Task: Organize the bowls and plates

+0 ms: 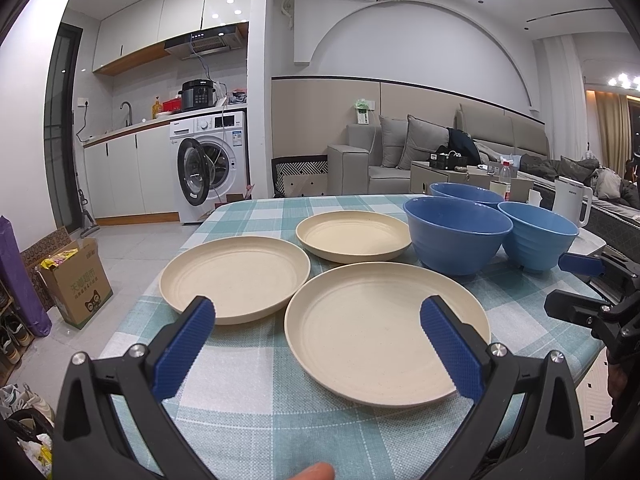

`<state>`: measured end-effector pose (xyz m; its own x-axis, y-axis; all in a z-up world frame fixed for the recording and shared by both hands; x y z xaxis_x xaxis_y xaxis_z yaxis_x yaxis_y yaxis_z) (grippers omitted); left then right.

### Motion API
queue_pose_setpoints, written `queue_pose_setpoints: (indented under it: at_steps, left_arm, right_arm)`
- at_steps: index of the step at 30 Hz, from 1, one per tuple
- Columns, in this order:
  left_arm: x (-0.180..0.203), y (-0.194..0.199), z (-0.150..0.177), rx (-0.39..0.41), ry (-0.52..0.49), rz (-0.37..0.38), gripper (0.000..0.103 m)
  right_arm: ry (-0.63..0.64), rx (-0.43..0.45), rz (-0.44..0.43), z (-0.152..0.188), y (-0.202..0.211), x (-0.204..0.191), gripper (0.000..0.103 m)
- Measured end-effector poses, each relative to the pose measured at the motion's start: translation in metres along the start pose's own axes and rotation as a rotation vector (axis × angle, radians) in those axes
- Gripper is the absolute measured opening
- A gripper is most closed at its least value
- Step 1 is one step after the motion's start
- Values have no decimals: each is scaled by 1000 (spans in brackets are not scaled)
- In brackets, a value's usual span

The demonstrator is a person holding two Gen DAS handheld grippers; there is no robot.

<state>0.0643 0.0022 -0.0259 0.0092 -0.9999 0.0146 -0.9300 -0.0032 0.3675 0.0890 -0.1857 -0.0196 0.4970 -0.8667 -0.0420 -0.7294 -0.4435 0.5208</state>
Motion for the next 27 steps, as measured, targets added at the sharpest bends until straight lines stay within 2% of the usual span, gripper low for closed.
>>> queue_pose_setpoints:
  at_steps: [19, 27]
  left_arm:
    - [-1, 0, -7, -15, -1, 4, 103]
    - [-4, -3, -17, -22, -8, -24, 103]
  right_arm:
    - [-35, 27, 26, -8, 13, 14, 103]
    - [-25, 39, 47, -21, 17, 22, 103]
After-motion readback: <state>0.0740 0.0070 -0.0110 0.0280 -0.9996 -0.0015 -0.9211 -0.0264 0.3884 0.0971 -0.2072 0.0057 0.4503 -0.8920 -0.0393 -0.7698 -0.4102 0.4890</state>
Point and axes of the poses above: each gripper's, at about its wrist camera, not at the fingertips, and y roughly against the way its jaws point, x to its right, z to its underside, the point moved 7 cm from there along -y, roughly the way its jaws point, and after that the axes turned 1 degree about -x, right-handed, at the moved point
